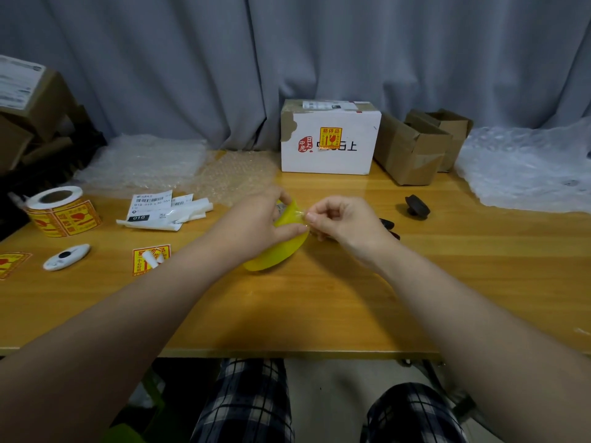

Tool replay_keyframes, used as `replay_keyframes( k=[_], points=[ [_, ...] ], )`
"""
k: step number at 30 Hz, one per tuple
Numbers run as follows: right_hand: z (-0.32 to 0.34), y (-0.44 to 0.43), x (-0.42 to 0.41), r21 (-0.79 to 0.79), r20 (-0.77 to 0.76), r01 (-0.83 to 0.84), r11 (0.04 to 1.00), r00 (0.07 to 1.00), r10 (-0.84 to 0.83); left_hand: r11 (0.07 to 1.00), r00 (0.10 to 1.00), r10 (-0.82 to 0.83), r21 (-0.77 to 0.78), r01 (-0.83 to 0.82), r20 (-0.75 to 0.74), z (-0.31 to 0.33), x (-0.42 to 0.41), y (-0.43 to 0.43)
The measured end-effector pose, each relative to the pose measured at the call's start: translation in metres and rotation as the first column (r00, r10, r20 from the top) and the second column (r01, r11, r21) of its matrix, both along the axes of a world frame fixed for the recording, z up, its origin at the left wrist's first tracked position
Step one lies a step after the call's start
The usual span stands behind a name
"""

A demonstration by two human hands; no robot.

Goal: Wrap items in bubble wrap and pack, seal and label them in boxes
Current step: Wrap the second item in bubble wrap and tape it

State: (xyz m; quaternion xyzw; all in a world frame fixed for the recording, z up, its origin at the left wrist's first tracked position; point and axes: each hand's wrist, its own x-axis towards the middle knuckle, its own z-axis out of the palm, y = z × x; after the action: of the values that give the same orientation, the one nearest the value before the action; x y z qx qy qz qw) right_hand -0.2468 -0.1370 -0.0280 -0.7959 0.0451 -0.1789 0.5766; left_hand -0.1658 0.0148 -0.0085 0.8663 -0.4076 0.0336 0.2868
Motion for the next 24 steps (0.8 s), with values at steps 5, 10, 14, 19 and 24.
replay_keyframes(
  k=[5,10,14,19,24],
  points=[
    [0.000,-0.004,-0.001,-0.037,-0.064,-0.013,0.999,0.998,0.010,0.998,1.000,-0.004,-0.058,0.004,-0.001,-0.004,-0.003,-0.003],
    [0.001,-0.004,-0.004,0.007,-0.032,-0.002,1.000,0.999,0.003,0.998,1.000,-0.027,-0.048,0.028,0.014,-0.005,-0.010,-0.005],
    [0.010,-0.005,-0.007,-0.055,-0.038,0.059,0.997,0.997,-0.061,0.993,0.998,-0.016,-0.112,0.023,0.058,-0.003,-0.014,-0.007],
    [0.035,-0.020,-0.013,0.167,-0.150,0.198,0.966,0.973,-0.174,0.985,0.920,-0.082,-0.111,0.134,0.382,0.017,-0.016,-0.022],
    [0.044,-0.038,-0.012,0.418,-0.148,0.353,0.837,0.936,-0.321,0.958,0.699,-0.245,0.058,0.279,0.672,0.030,-0.018,-0.055]
  ],
)
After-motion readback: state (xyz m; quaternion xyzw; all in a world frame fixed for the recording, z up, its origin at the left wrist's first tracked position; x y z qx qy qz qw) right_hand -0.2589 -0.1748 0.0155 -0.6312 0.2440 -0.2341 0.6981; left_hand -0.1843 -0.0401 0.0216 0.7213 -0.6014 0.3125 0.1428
